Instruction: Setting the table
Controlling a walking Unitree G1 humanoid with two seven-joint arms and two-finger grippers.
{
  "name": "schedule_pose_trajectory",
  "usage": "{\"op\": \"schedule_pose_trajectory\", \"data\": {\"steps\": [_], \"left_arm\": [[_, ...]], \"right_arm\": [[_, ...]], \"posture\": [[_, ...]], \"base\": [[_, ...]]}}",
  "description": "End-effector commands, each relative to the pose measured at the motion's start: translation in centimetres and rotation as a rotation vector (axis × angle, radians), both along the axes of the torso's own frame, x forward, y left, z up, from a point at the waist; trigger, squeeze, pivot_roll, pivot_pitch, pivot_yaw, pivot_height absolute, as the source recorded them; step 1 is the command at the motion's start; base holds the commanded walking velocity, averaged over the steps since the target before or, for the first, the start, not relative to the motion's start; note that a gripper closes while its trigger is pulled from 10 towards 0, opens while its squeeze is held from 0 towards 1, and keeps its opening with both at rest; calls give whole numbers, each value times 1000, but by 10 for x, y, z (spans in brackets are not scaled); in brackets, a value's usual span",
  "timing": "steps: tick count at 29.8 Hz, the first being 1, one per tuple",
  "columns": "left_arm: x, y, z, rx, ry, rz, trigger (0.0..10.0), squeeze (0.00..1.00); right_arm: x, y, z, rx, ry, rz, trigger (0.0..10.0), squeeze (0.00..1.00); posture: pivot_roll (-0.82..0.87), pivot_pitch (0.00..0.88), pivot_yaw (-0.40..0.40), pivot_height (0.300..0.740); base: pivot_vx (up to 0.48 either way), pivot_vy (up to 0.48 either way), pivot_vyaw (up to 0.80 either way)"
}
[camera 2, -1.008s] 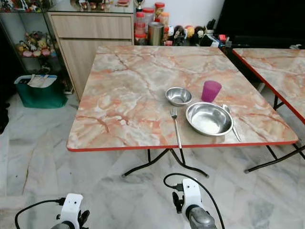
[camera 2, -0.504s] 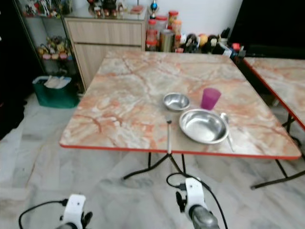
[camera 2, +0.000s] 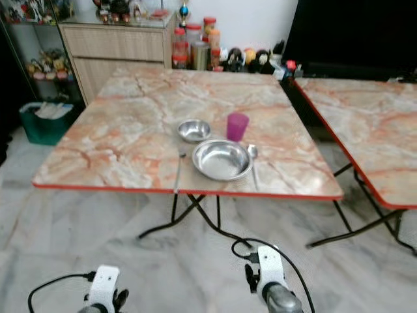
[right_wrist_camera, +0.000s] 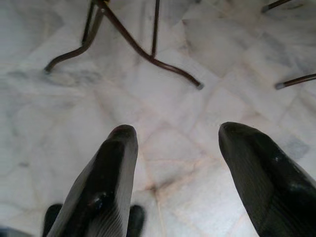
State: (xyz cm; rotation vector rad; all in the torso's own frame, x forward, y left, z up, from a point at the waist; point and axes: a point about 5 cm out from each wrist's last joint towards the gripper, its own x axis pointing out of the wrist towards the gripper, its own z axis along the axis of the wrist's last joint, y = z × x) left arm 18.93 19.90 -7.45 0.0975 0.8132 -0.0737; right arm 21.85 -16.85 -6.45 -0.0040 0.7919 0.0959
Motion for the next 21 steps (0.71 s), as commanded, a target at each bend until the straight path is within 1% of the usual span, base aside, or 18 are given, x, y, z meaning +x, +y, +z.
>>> {"op": "schedule_pose_trajectory", "data": {"steps": [1, 5, 10, 14, 15, 16, 18, 20, 21], "left_arm": [[7, -5, 3, -9, -19, -10, 10000, 0], [10, -5, 5, -8, -31, -8, 10000, 0], [18, -4, 10, -6, -69, 9, 10000, 0], [36, 1, 24, -25, -187, 68, 10000, 0], [48, 3, 35, -40, -273, 100, 10000, 0], [48, 3, 35, -40, -273, 100, 10000, 0], [58, 4, 45, -54, -340, 116, 10000, 0], [61, 5, 48, -53, -364, 115, 10000, 0], [67, 5, 55, -55, -406, 121, 10000, 0]], "right_arm": [[4, -7, 3, -13, -19, -16, 10000, 0], [4, -7, 3, -13, -19, -14, 10000, 0], [4, -7, 3, -14, -19, -12, 10000, 0], [4, -6, 3, -13, -20, -11, 10000, 0], [4, -6, 3, -13, -19, -11, 10000, 0], [4, -6, 3, -13, -19, -11, 10000, 0], [4, -6, 3, -13, -19, -10, 10000, 0], [4, -6, 3, -13, -18, -10, 10000, 0], [3, -6, 3, -12, -17, -9, 10000, 0]], "posture": [[87, 0, -64, 740], [88, 0, -64, 740], [88, 0, -65, 740], [86, 0, -63, 740], [86, 0, -63, 740], [86, 0, -63, 740], [91, 0, -63, 740], [91, 0, -63, 740], [89, 0, -60, 740]], "base": [[0, -322, 0], [0, -316, 0], [0, 0, 0], [0, 0, 0], [0, 0, 0], [0, 0, 0], [0, 0, 0], [0, 0, 0], [0, 0, 0]]}}
